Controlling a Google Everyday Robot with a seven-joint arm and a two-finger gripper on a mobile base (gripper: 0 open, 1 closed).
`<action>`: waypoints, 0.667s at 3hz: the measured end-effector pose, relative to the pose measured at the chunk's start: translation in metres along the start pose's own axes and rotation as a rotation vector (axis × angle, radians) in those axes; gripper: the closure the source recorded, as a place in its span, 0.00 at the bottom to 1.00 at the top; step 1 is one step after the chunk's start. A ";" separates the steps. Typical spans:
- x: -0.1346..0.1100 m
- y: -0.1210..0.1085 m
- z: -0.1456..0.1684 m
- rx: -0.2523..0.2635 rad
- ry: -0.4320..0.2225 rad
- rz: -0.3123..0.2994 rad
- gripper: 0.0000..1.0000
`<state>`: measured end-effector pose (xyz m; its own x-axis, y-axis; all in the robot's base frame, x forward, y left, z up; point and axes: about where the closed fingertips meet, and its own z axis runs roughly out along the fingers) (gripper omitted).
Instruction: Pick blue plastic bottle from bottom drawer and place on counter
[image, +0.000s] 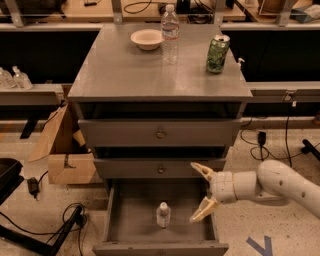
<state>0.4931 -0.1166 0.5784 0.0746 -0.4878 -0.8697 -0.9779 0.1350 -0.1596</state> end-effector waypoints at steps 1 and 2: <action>0.054 -0.003 0.051 -0.035 -0.049 -0.005 0.00; 0.097 -0.006 0.083 -0.061 -0.089 0.018 0.00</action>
Offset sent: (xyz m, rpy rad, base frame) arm 0.0462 0.0255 -0.1817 0.1303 0.0621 0.0738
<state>0.5225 -0.0929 0.4565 0.0717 -0.4072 -0.9105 -0.9891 0.0884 -0.1174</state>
